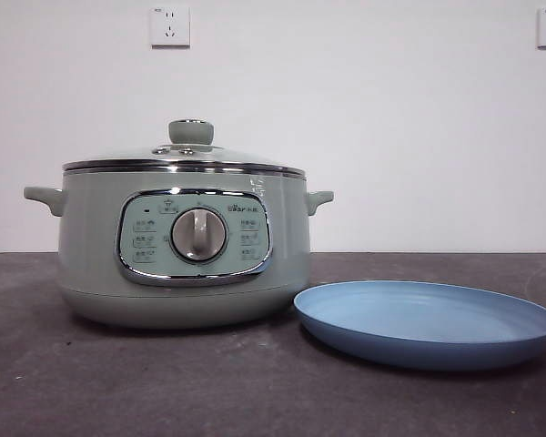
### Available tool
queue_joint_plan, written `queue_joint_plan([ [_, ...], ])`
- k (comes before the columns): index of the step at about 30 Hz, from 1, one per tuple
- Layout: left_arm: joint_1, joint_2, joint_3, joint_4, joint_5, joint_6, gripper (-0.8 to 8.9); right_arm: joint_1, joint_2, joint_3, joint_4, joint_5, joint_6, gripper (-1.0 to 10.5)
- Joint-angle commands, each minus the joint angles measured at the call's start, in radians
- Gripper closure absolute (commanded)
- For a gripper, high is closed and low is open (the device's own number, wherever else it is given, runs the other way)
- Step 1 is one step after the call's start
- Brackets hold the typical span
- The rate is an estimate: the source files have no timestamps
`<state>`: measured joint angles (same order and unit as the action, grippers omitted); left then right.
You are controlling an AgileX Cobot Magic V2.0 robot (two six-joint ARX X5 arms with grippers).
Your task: Take the potato out from the steamer,put the potato on the plate,close the lid
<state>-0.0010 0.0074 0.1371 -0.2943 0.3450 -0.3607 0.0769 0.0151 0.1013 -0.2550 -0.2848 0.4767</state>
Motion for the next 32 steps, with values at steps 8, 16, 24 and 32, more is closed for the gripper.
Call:
queue_joint_plan([
  [8,0.002,0.113,0.229,-0.122,0.1,0.024,8.21,-0.001,0.164,0.233,-0.049,-0.142,-0.006,9.6],
  [16,0.002,0.323,0.453,-0.304,0.252,0.225,8.21,0.014,0.428,0.55,-0.317,-0.348,-0.296,9.6],
  [24,0.0,0.498,0.688,-0.579,0.292,0.464,8.22,0.076,0.644,0.848,-0.697,-0.396,-0.655,9.6],
  [32,0.0,0.57,0.807,-0.732,0.29,0.53,8.19,0.137,0.715,0.912,-0.772,-0.39,-0.703,9.4],
])
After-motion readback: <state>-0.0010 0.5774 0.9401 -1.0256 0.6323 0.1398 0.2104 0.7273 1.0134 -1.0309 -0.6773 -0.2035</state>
